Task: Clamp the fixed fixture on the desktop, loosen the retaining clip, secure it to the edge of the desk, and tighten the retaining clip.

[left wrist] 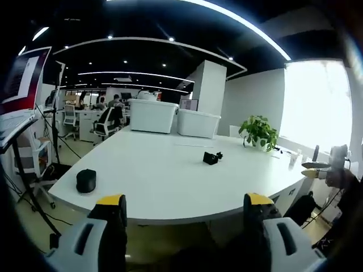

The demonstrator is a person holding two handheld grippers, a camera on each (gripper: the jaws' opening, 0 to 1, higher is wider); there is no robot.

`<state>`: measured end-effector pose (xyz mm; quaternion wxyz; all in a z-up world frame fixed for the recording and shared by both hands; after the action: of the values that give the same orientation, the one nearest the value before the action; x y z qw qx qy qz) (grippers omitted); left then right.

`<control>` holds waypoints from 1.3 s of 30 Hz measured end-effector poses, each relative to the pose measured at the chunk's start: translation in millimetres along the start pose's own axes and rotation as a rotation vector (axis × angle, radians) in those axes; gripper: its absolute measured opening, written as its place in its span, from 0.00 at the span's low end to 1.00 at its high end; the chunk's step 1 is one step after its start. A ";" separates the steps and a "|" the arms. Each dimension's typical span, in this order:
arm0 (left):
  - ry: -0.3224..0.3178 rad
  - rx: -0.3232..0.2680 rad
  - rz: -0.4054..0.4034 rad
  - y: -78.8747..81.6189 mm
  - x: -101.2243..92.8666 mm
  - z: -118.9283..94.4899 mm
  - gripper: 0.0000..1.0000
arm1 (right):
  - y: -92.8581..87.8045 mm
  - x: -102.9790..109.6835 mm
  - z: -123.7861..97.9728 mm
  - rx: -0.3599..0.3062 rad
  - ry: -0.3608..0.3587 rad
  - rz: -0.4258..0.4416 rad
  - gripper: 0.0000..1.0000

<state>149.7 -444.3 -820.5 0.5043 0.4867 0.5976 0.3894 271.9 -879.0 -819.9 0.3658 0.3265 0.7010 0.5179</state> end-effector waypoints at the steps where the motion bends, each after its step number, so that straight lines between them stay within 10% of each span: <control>1: 0.001 -0.005 0.005 1.0 -0.2 -0.4 0.84 | -0.3 0.1 0.1 -0.001 -0.001 0.005 0.55; 39: -0.030 -0.025 0.110 -2.2 -7.6 26.8 0.80 | 9.5 4.9 34.0 -0.089 -0.005 0.068 0.43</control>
<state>175.7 -452.9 -825.9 0.4970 0.5183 0.5575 0.4167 299.0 -856.0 -818.3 0.3637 0.3349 0.6648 0.5600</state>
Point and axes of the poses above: the point that each gripper's makers call its tool centre point, and the gripper's own axes: z roughly forward along the fingers, x roughly to its left, y roughly out of its top, the point moved 3 cm from there along -z, roughly backward along the fingers, and after that the axes turned 3 degrees about -z, right-handed, at the moved point
